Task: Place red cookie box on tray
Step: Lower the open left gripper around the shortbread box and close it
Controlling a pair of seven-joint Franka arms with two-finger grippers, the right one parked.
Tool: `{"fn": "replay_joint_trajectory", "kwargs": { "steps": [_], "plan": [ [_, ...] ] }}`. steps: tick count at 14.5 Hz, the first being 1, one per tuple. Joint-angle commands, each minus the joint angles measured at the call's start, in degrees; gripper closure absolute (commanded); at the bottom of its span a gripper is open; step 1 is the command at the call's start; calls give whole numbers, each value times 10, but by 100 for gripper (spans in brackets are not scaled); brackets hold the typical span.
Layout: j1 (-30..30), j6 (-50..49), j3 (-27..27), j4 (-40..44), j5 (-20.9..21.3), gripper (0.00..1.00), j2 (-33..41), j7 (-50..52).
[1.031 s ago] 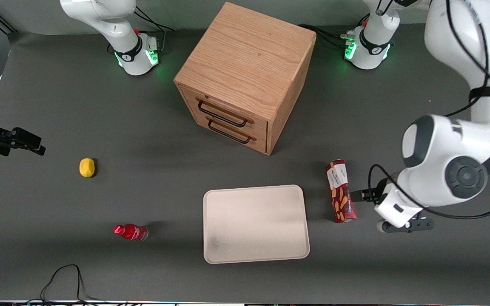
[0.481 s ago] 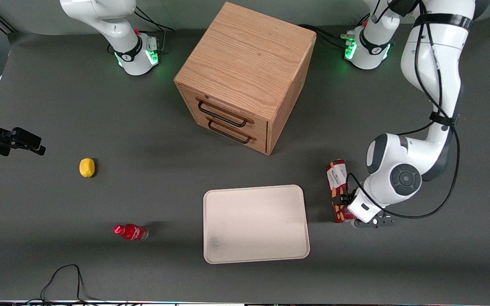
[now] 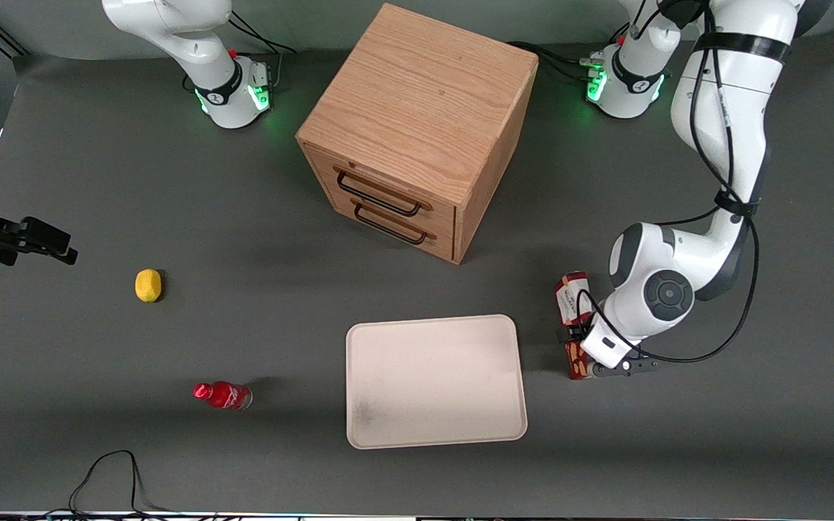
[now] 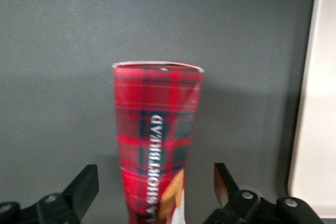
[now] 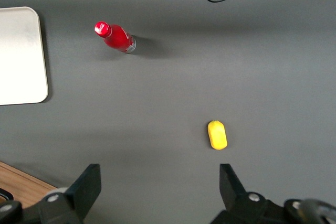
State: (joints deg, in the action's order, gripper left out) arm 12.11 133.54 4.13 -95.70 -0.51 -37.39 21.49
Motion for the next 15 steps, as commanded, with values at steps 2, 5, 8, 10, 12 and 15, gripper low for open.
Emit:
{"fn": "replay_joint_trajectory", "kwargs": {
  "steps": [2,5,8,10,12,15],
  "plan": [
    [6,-1,-6,-23,10,10,23,18],
    [6,-1,-6,-23,10,56,23,17],
    [7,-1,-6,-23,10,100,23,33],
    [7,-2,-5,-23,10,100,23,34],
    [6,-2,-6,-23,10,100,23,33],
    [5,-19,-5,-21,10,100,38,28]
  ]
}}
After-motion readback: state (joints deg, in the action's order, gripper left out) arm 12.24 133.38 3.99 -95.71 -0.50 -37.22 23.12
